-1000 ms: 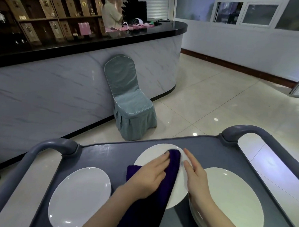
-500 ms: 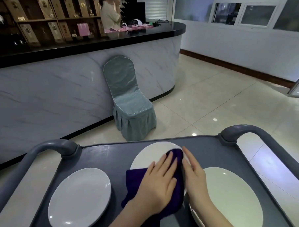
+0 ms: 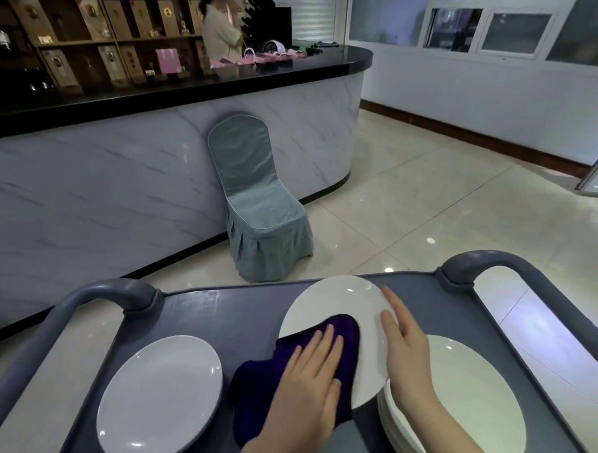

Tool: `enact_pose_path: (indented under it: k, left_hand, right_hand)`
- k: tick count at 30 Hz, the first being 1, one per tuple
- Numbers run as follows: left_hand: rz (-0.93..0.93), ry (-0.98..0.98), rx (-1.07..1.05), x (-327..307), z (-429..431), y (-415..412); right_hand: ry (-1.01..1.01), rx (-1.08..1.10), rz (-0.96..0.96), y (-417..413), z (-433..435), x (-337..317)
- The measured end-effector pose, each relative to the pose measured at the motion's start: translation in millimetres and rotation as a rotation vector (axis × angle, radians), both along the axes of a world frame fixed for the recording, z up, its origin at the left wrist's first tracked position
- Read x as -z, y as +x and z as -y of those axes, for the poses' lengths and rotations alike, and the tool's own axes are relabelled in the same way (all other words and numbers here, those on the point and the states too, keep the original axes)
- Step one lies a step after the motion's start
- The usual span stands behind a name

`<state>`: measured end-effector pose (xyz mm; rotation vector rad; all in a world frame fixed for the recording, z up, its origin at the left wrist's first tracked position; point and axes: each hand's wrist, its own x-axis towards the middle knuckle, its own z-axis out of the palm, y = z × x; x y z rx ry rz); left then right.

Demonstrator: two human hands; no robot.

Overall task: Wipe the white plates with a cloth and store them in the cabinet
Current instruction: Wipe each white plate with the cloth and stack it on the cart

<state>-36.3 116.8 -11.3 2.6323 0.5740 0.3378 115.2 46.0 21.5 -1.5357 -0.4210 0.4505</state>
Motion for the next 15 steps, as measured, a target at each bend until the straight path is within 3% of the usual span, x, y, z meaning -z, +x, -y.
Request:
enact_pose_path:
  k: [3, 11, 15]
  left_hand:
    - [0.084, -0.029, 0.062, -1, 1, 14]
    - [-0.078, -0.009, -0.235, 1, -57, 22]
    - [-0.159, 0.025, -0.249, 12, -37, 1]
  right_hand:
    - [-0.007, -0.078, -0.034, -16, -1, 9]
    - [0.030, -0.048, -0.032, -1, -7, -4]
    - [0.028, 0.025, -0.036, 13, -4, -7]
